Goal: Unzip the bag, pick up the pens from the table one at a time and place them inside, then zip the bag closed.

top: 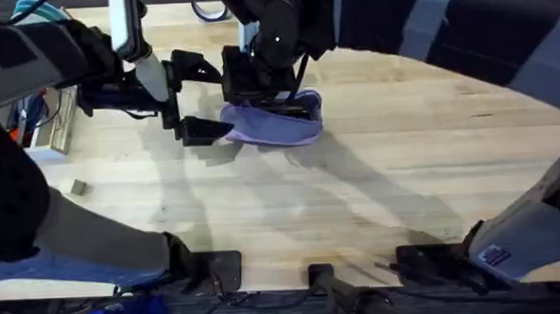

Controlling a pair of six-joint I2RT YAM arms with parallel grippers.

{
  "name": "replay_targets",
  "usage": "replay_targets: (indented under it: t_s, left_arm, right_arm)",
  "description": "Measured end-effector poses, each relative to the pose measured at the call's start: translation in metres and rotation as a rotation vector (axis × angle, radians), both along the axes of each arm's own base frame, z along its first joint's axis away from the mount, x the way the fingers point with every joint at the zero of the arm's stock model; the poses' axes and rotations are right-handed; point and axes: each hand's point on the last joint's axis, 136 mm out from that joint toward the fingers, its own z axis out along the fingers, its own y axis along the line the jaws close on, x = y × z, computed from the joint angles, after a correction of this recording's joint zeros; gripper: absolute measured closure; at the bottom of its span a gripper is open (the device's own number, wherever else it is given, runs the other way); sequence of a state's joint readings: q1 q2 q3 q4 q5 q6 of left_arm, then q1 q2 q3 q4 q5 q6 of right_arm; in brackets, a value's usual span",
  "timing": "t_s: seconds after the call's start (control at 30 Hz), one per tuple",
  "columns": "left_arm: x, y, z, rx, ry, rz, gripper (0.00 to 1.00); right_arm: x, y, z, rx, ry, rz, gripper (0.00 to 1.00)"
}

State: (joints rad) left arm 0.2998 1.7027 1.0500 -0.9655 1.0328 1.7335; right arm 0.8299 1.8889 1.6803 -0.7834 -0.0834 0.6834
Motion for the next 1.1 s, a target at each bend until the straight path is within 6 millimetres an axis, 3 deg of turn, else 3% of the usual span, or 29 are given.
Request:
replay_targets:
  t_s: [0.2, 0.5, 0.77, 0.83, 1.0, 1.1]
  left_arm:
    - [-0.001, -0.010, -0.002, -0.008, 0.029, -0.017, 0.007]
    - [-0.002, -0.017, -0.024, -0.073, 0.129, -0.018, 0.007]
    - [0.002, -0.027, -0.022, -0.126, 0.123, -0.032, 0.011]
    - [0.002, -0.028, -0.021, -0.134, 0.124, -0.032, 0.096]
    - [0.001, -0.030, -0.020, -0.140, 0.132, -0.035, 0.617]
    - [0.001, -0.031, -0.020, -0.140, 0.130, -0.038, 0.776]
  right_arm:
    - [0.000, 0.000, 0.000, 0.000, 0.000, 0.000, 0.971]
    - [0.000, 0.000, 0.000, 0.000, 0.000, 0.000, 0.971]
    - [0.000, 0.000, 0.000, 0.000, 0.000, 0.000, 0.971]
    - [0.000, 0.000, 0.000, 0.000, 0.000, 0.000, 0.971]
    - [0.000, 0.000, 0.000, 0.001, -0.002, 0.000, 0.971]
    - [0.000, 0.000, 0.000, 0.001, -0.001, 0.000, 0.971]
